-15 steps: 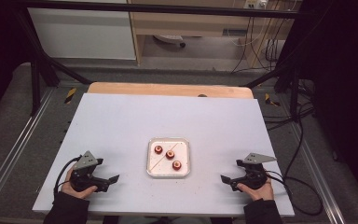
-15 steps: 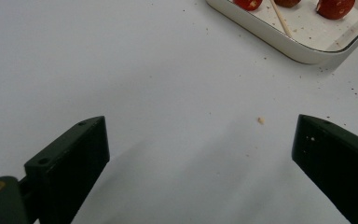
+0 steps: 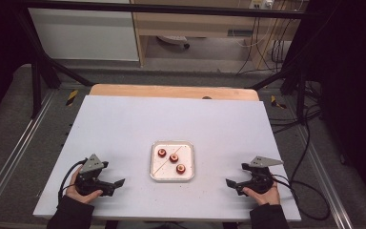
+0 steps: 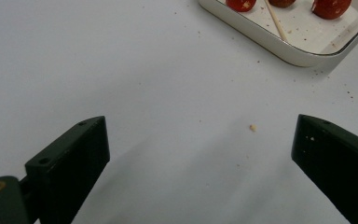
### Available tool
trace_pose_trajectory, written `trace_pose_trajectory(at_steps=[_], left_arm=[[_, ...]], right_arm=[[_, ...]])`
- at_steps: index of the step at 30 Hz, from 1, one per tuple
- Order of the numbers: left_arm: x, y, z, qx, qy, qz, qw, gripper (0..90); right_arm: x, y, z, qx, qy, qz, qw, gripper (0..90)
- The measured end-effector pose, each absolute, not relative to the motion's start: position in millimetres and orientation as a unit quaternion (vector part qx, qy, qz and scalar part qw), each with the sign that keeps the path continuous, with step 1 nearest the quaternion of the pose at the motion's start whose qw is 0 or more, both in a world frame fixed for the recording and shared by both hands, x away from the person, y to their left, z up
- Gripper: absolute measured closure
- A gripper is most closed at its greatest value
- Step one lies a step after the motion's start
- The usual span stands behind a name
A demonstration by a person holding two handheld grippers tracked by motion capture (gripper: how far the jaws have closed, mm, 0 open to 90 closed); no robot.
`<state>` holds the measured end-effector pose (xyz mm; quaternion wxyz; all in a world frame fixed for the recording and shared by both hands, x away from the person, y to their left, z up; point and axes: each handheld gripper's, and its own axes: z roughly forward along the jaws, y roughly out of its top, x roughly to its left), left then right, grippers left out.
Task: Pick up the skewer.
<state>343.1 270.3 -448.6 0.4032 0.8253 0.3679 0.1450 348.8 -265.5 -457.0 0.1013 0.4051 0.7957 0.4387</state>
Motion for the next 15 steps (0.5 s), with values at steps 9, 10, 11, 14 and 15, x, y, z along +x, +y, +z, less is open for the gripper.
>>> trace_pose_trajectory(at_steps=[9,10,11,14,15], left_arm=[[343,263,-449,0.829,0.365,0.140,0.400,4.0],[343,262,-448,0.829,0.364,0.140,0.400,4.0],[343,262,-448,0.829,0.364,0.140,0.400,4.0],[343,259,-448,0.830,0.361,0.139,0.401,4.0],[343,258,-447,0.830,0.361,0.139,0.402,4.0]], right_arm=[[349,-265,-457,0.404,0.797,0.437,0.102,0.8],[349,-265,-457,0.405,0.796,0.438,0.101,0.9],[349,-265,-457,0.405,0.796,0.437,0.101,0.8],[349,-265,-457,0.404,0.796,0.439,0.103,0.8],[349,-266,-457,0.403,0.796,0.439,0.103,0.8]])
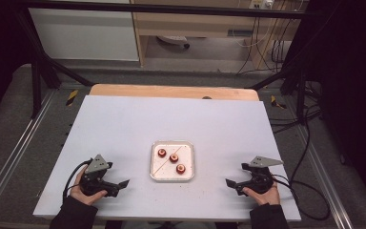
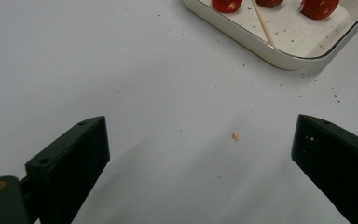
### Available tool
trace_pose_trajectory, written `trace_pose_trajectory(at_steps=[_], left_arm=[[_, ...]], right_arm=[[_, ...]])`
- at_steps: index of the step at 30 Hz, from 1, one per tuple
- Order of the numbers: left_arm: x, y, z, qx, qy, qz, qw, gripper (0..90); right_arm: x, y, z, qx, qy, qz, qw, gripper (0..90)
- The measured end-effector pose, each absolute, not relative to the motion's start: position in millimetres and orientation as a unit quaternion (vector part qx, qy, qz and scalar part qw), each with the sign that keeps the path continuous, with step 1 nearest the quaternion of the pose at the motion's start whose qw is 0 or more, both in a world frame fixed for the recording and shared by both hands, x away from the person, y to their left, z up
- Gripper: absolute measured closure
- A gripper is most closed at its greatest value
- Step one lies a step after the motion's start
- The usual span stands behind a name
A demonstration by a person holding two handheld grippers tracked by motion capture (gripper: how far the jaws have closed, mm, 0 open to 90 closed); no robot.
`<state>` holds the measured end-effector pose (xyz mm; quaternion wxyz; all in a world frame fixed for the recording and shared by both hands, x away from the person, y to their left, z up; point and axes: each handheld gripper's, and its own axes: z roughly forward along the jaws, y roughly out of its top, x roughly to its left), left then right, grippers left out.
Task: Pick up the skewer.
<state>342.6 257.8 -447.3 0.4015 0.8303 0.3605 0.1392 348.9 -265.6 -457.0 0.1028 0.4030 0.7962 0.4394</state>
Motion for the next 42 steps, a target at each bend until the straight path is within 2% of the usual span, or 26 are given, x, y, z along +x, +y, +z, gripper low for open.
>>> trace_pose_trajectory(at_steps=[30,42], left_arm=[[346,220,-431,0.840,0.352,0.138,0.390,4.3],[359,188,-420,0.848,0.348,0.140,0.375,4.6]], right_arm=[[349,-265,-457,0.404,0.797,0.437,0.104,0.8],[349,-265,-457,0.404,0.796,0.439,0.103,0.8]])
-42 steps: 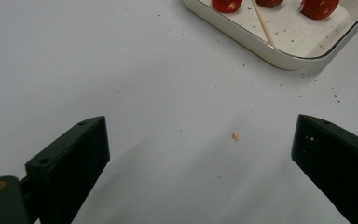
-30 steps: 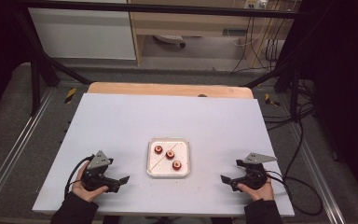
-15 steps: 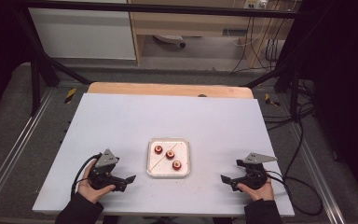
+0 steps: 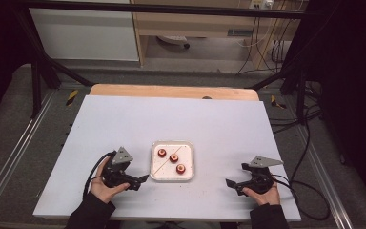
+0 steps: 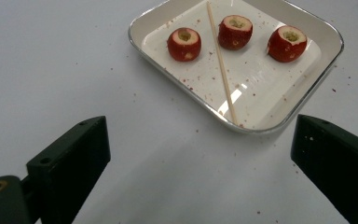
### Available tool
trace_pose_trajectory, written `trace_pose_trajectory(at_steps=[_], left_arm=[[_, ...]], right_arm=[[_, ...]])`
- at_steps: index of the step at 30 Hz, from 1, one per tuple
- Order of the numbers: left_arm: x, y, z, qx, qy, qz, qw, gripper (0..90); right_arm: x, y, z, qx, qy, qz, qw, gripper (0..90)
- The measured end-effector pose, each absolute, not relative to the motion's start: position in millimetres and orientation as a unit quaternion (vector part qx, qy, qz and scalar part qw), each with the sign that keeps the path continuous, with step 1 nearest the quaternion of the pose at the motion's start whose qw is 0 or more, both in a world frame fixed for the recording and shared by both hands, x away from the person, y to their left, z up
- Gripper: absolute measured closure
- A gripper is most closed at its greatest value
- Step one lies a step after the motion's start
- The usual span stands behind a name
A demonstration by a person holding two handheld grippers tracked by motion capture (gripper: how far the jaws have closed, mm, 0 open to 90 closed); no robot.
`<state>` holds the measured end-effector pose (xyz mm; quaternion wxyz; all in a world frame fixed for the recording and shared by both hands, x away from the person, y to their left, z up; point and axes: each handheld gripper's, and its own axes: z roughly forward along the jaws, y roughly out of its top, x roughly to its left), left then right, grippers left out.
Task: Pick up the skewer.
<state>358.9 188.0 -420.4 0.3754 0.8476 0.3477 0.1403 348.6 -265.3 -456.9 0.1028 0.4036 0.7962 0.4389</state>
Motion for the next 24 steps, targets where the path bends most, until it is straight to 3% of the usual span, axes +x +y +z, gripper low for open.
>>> trace_pose_trajectory(at_steps=[9,16,24], left_arm=[[368,165,-417,0.855,0.346,0.141,0.360,7.3],[375,147,-418,0.859,0.346,0.141,0.350,15.6],[383,134,-425,0.860,0.350,0.139,0.345,35.2]], right_arm=[[349,-265,-457,0.403,0.796,0.439,0.102,0.9],[349,-265,-457,0.403,0.796,0.439,0.102,0.9],[349,-265,-457,0.403,0.797,0.439,0.101,0.9]])
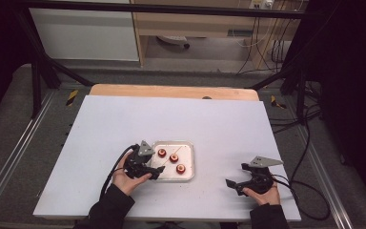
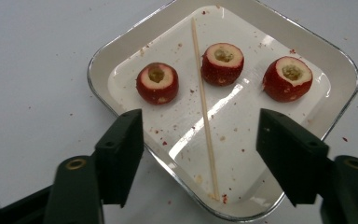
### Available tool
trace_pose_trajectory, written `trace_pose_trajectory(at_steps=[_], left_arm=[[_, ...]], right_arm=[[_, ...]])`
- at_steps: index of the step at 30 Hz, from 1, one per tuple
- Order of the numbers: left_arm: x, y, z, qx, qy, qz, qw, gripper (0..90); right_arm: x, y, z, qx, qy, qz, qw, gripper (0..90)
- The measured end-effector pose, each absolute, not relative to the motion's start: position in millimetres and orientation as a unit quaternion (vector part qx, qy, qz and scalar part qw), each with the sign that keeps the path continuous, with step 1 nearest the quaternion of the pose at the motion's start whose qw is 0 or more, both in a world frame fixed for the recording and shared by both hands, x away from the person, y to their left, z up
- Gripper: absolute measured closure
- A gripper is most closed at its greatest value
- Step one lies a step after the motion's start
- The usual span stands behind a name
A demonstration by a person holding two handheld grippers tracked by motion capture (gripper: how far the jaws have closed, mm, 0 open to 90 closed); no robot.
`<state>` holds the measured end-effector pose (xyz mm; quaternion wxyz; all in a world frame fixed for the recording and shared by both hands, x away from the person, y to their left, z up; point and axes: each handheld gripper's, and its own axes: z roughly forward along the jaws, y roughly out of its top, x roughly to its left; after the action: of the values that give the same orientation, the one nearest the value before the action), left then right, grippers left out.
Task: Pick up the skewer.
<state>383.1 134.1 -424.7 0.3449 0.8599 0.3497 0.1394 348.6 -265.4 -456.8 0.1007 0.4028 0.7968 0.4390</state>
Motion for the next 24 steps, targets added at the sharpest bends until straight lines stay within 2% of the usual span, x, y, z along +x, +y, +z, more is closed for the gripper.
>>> trace_pose_trajectory(at_steps=[1,6,7,8,10,18,24], left_arm=[[384,133,-426,0.860,0.351,0.138,0.343,40.9],[384,129,-431,0.862,0.353,0.136,0.337,49.8],[384,128,-431,0.863,0.352,0.136,0.337,55.6],[384,128,-432,0.863,0.352,0.136,0.335,55.6],[385,128,-433,0.863,0.354,0.136,0.335,63.3],[385,125,-439,0.865,0.353,0.128,0.332,74.4],[384,124,-441,0.862,0.355,0.131,0.336,79.6]], right_arm=[[349,-266,-457,0.402,0.798,0.438,0.101,0.9],[349,-266,-457,0.403,0.797,0.438,0.101,0.9],[349,-265,-457,0.403,0.797,0.439,0.100,1.0],[349,-265,-457,0.403,0.797,0.439,0.100,1.0],[349,-265,-457,0.404,0.797,0.439,0.100,1.0],[349,-265,-457,0.402,0.798,0.438,0.101,1.0],[349,-265,-458,0.401,0.799,0.437,0.101,1.0]])
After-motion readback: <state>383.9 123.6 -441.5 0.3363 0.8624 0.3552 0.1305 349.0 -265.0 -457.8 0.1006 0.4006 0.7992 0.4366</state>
